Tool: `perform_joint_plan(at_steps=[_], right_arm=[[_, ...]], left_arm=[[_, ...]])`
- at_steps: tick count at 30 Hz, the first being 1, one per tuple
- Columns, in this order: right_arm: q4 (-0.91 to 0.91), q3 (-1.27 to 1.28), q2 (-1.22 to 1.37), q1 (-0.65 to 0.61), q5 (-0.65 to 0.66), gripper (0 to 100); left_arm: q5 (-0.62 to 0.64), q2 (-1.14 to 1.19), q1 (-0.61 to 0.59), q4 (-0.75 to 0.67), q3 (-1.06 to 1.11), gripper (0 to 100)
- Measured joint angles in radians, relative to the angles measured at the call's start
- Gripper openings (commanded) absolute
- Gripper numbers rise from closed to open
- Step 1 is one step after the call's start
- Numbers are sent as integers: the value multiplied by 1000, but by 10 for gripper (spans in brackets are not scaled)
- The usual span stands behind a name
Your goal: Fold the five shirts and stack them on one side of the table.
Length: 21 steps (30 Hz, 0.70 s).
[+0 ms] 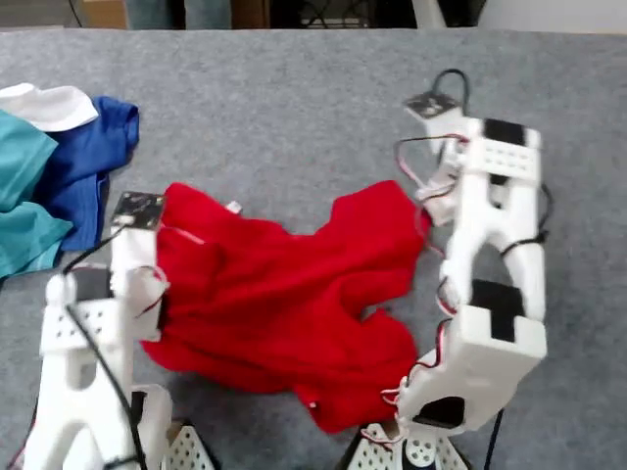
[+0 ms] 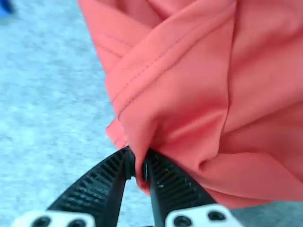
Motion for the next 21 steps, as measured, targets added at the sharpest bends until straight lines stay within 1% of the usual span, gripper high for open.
perform_joint_plan(at_steps=[4,5,8,9,12,14,16,21], right_arm=[[-26,0,32,-86,-61,240],[-26,0,49,-114,-71,224],[-2,0,110,-186,-94,115],[5,0,124,-204,-98,95],[12,2,138,-233,-98,93],[23,2,138,-236,-98,93],[54,2,137,-230,-98,93],[169,2,43,-230,-98,106]], left_arm=[[-153,-118,-146,5,25,29],[-176,-141,-193,5,25,29],[-199,-199,-324,5,25,29],[-203,-215,-364,5,25,30],[-207,-250,-465,5,25,30],[-207,-259,-511,5,25,35],[-207,-262,-540,5,25,82],[-207,-262,-555,21,25,247]])
